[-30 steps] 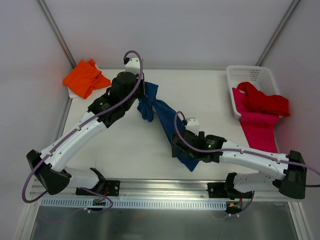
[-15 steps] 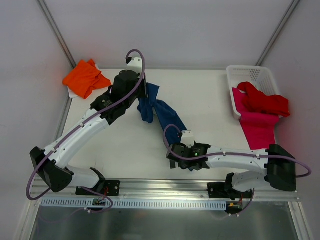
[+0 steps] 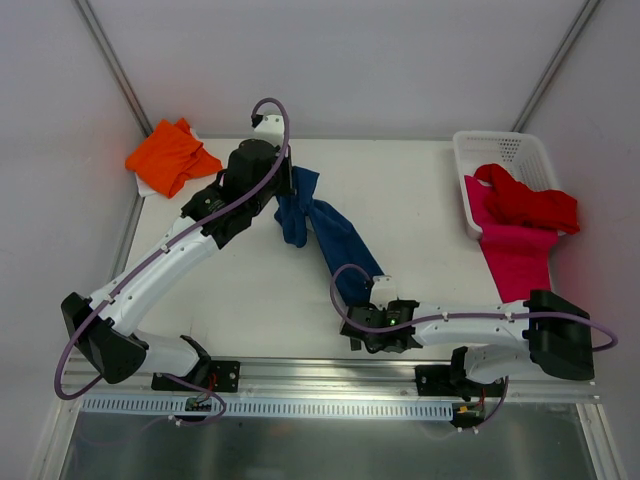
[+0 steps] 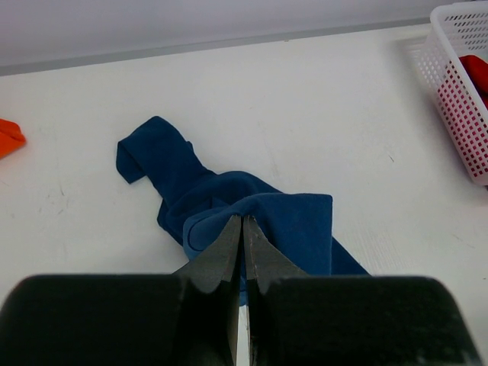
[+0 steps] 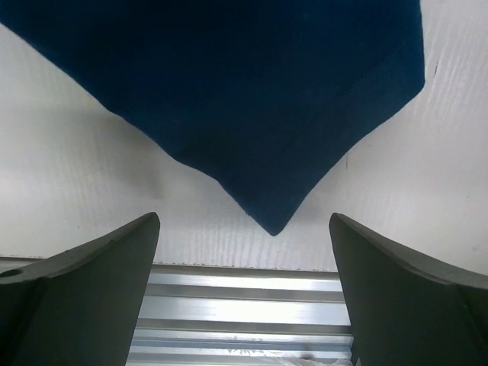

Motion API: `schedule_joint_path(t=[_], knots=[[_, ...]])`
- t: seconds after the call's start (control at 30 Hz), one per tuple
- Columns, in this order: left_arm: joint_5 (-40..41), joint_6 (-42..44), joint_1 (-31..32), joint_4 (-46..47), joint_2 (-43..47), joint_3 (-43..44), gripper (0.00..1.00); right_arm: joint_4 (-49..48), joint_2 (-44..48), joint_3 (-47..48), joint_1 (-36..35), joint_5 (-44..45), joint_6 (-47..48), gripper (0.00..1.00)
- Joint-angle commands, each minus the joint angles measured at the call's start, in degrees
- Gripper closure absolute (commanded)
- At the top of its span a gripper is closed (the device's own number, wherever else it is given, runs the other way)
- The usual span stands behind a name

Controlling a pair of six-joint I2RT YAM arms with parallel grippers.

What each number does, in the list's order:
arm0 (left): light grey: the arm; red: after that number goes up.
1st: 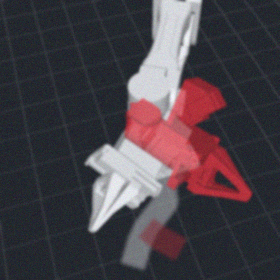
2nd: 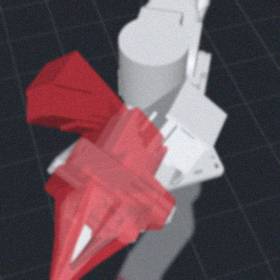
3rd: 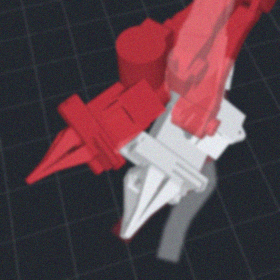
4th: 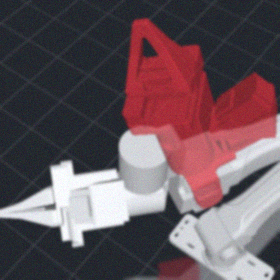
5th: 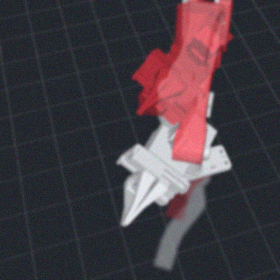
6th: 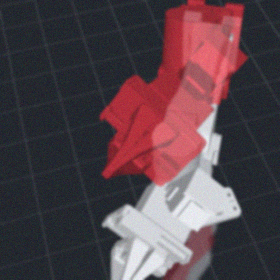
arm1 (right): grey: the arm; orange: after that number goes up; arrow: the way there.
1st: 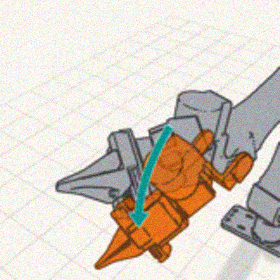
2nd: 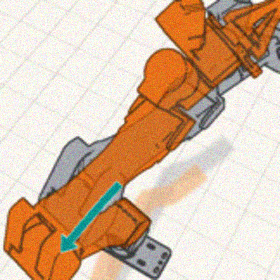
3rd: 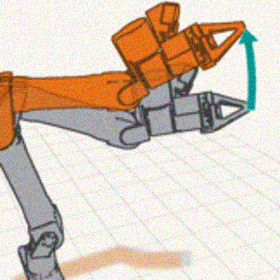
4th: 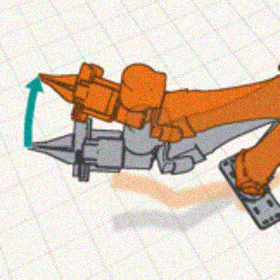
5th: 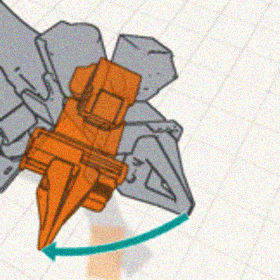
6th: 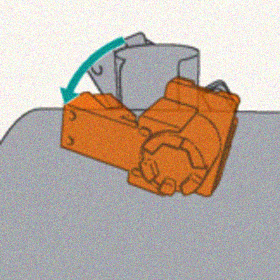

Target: Fold and stack the t-shirts

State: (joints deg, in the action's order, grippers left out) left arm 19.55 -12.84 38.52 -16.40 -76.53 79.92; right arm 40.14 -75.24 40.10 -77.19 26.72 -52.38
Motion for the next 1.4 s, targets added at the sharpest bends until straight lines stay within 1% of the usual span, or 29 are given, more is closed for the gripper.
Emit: schedule_joint_path(t=[0.0,0.33,0.43,0.83,0.93,0.97,1.0,1.07,1.1,1.13,1.17,1.23,1.3,1.33,1.37], knots=[[-0.92,-0.43,-0.55,1.9,0.42,1.73,1.0,1.61,1.59,-0.9,-0.33,0.7,-2.2,0.02],[-0.83,-0.52,-0.55,1.81,0.42,1.29,1.0,1.7,0.19,0.24,-0.33,2.02,-0.88,0.03],[-0.74,-0.52,-0.55,1.9,0.33,1.29,1.0,1.78,-0.6,1.21,-0.33,2.63,-0.01,0.05],[-0.48,-0.25,-0.55,1.81,0.42,0.76,1.0,1.43,-6.23,5.87,-0.33,3.34,3.16,0.07],[-0.48,-0.25,-0.64,1.81,0.51,0.76,1.0,1.08,-6.67,5.87,-0.33,2.9,3.51,0.11],[-0.39,-0.25,-0.64,1.81,0.51,0.76,1.0,0.91,-6.67,5.7,-0.33,2.73,3.6,0.15],[-0.39,-0.25,-0.64,1.9,0.51,0.76,1.0,0.64,-6.67,5.61,-0.33,2.55,3.51,0.16],[-0.39,-0.25,-0.64,1.9,0.59,0.59,1.0,0.38,-6.76,5.43,-0.42,2.37,3.6,0.23],[-0.3,-0.25,-0.64,1.9,0.68,0.5,1.0,0.2,-6.85,5.26,-0.33,2.28,3.6,0.28],[-0.3,-0.25,-0.64,1.9,0.68,0.41,1.0,0.03,-6.85,5.17,-0.33,2.02,3.51,0.41],[-0.22,-0.25,-0.64,1.9,0.68,0.33,1.0,0.11,-7.02,5.17,-0.33,2.02,3.34,0.43],[-0.22,-0.25,-0.64,1.81,0.86,0.15,1.0,-0.15,-7.37,4.9,-0.33,1.85,3.25,0.43],[-0.3,-0.17,-0.64,1.81,1.12,0.15,1.0,-0.76,-7.64,4.38,-0.33,1.58,3.25,0.48],[-0.3,-0.17,-0.64,1.81,1.12,-0.03,1.0,-1.11,-7.73,4.12,-0.42,1.41,3.34,0.52],[-0.3,-0.17,-0.64,1.9,1.3,-0.11,1.0,-1.46,-7.64,3.85,-0.33,1.06,3.34,0.53]])
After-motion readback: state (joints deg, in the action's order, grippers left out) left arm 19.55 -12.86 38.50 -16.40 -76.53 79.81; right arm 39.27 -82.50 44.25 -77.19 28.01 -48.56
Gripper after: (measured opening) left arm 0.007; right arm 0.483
